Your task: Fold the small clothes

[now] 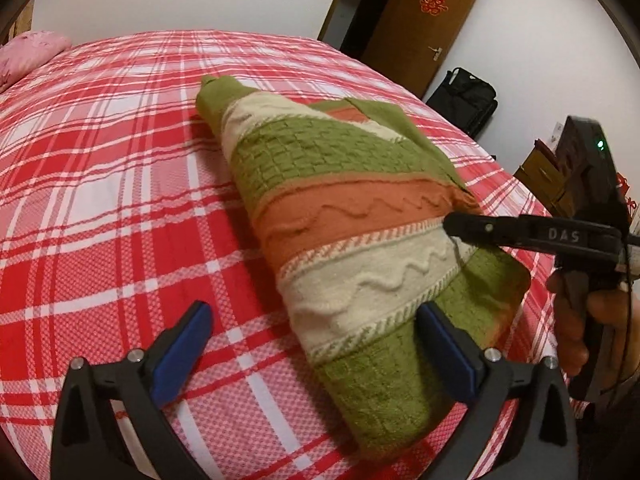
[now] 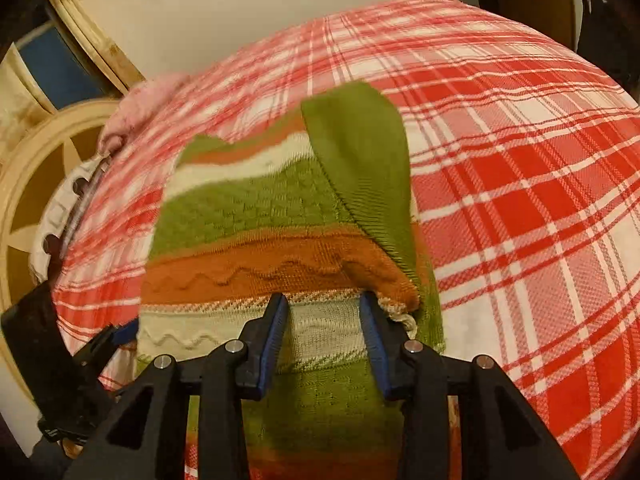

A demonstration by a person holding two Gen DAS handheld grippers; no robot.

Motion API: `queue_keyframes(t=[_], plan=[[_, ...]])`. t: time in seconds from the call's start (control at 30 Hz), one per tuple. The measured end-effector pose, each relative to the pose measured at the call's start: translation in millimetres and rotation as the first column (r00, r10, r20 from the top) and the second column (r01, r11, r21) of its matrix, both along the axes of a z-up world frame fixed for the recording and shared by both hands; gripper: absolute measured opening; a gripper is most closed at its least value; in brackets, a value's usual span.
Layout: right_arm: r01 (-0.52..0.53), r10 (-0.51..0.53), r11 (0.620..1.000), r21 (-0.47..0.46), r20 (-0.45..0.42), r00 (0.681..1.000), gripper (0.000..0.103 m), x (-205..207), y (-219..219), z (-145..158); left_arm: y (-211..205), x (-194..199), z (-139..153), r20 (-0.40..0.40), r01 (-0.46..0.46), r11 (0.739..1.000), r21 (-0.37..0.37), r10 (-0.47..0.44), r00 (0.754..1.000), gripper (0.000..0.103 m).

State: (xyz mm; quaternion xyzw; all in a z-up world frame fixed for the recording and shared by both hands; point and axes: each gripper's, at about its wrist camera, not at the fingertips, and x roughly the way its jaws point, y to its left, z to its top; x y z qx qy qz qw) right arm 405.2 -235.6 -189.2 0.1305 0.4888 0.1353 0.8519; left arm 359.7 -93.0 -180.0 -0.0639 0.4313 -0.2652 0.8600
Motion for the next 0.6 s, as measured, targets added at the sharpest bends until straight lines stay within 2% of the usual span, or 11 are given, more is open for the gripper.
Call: queue_keyframes(t=[0.07, 0.13, 0.23, 0.33, 0.4, 0.5, 0.53, 0.6], plan=[[-0.007, 0.006, 0.998, -0.057, -0.005, 1.0, 0.039, -5, 5, 6, 0, 0, -1, -0.002, 0.002, 1.0, 0.002, -0.002, 1.0, 0.103], [-0.028, 0.032, 0.995, -0.1, 0.043, 0.999, 0.04, -14, 18, 22, -1, 0, -1, -0.002, 0.003, 1.0, 0.005, -0.003, 1.0, 0.103], [-0.107, 0.115, 0.992, -0.074, 0.117, 0.987, 0.04, -13, 37, 45, -1, 1, -2, 0.001, 0.002, 1.0, 0.011, -0.002, 1.0, 0.103], [-0.18, 0.189, 0.981, -0.071, 0.143, 0.971, 0.04, 4, 64, 51, -2, 1, -1, 0.0, 0.002, 1.0, 0.01, -0.002, 1.0, 0.103], [-0.215, 0.225, 0.973, -0.089, 0.132, 0.965, 0.04, 20, 81, 45, -2, 2, -2, 0.0, 0.001, 1.0, 0.011, -0.001, 1.0, 0.103], [-0.197, 0.206, 0.965, -0.174, 0.037, 0.978, 0.04, 42, 93, 18, -1, 2, -2, -0.001, 0.002, 1.0, 0.011, -0.002, 1.0, 0.103], [-0.184, 0.186, 0.971, -0.155, 0.002, 0.983, 0.041, 50, 90, 7, -1, 2, -2, -0.002, 0.002, 1.0, 0.011, -0.002, 1.0, 0.103], [-0.163, 0.164, 0.982, -0.098, 0.0, 0.986, 0.041, 55, 81, 5, -1, 3, -3, -0.002, 0.003, 1.0, 0.012, -0.003, 1.0, 0.103]])
